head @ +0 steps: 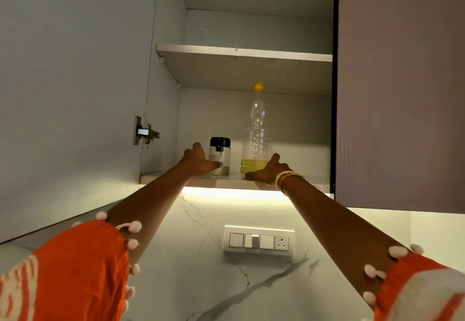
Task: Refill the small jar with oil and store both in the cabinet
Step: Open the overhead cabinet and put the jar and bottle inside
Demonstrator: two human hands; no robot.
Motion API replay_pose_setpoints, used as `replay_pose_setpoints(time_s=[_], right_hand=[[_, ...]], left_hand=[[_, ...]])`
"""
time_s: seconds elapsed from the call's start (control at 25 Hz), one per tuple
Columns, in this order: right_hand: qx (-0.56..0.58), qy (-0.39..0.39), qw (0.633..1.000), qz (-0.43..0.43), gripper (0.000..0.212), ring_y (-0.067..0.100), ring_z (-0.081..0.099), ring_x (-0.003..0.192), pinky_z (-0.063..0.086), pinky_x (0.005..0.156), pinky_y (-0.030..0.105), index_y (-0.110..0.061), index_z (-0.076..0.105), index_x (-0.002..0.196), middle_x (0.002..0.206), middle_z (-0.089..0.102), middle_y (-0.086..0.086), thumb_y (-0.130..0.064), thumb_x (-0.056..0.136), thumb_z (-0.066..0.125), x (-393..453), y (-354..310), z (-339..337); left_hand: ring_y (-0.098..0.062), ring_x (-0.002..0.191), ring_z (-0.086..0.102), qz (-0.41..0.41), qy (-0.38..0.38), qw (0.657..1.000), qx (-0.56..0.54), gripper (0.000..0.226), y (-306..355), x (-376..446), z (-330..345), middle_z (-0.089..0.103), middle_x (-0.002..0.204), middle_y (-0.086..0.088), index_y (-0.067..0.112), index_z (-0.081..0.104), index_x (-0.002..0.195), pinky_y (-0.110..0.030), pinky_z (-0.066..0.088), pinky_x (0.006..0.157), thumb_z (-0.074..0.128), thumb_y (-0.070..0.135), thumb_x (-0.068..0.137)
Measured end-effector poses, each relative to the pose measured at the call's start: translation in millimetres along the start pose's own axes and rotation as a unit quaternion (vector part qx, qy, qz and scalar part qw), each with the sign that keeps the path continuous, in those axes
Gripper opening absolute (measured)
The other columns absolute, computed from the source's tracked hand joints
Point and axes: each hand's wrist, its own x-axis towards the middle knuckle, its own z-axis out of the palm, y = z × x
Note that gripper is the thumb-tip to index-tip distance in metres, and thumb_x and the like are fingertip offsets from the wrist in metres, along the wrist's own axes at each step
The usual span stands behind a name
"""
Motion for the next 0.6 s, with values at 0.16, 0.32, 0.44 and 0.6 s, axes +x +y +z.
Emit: replay_pose_setpoints(time_s=[0.16, 0.32, 0.44, 0.6], right_hand=[[-0.112, 0.052, 0.99, -0.071, 0.096, 0.039, 0.046, 0.126, 0.037, 0.105, 0.052, -0.012, 0.023, 0.143, 0.139, 0.044, 0.019, -0.071, 0.076, 0.057, -65.8, 11.7, -10.4], [-0.207, 0.107, 0.959, -0.159, 0.087, 0.036, 0.044, 0.128, 0.035, 0.104, 0.052, -0.012, 0.026, 0.144, 0.14, 0.045, 0.016, -0.069, 0.083, 0.047, -144.9, 35.8, -30.4], [-0.218, 0.124, 0.948, -0.195, 0.083, 0.034, 0.039, 0.133, 0.033, 0.106, 0.054, -0.013, 0.025, 0.146, 0.144, 0.042, 0.015, -0.065, 0.085, 0.048, -190.0, 41.0, -49.3], [-0.202, 0.122, 0.948, -0.214, 0.082, 0.033, 0.041, 0.132, 0.037, 0.104, 0.053, -0.013, 0.026, 0.146, 0.144, 0.042, 0.014, -0.061, 0.085, 0.051, -246.8, 25.7, -76.2]], left_hand=[[-0.033, 0.114, 0.055, 0.06, 0.004, 0.994, 0.088, 0.076, 22.2, -67.7, -15.4, 0.048, 0.133, -0.019, 0.01, 0.031, 0.143, -0.041, 0.05, 0.092, 0.071, 0.035, 0.083], [-0.037, 0.129, 0.045, 0.074, 0.012, 0.979, 0.189, 0.076, 47.0, -148.8, -26.8, 0.041, 0.145, -0.017, 0.014, 0.025, 0.147, -0.048, 0.04, 0.103, 0.064, 0.042, 0.087], [-0.036, 0.134, 0.041, 0.088, 0.015, 0.973, 0.214, 0.077, 65.2, -195.1, -40.4, 0.038, 0.15, -0.017, 0.014, 0.023, 0.148, -0.05, 0.034, 0.108, 0.06, 0.046, 0.089], [-0.035, 0.129, 0.046, 0.126, 0.033, 0.963, 0.235, 0.072, 89.5, -241.5, -80.2, 0.045, 0.144, -0.017, 0.013, 0.027, 0.146, -0.051, 0.033, 0.107, 0.06, 0.043, 0.089]])
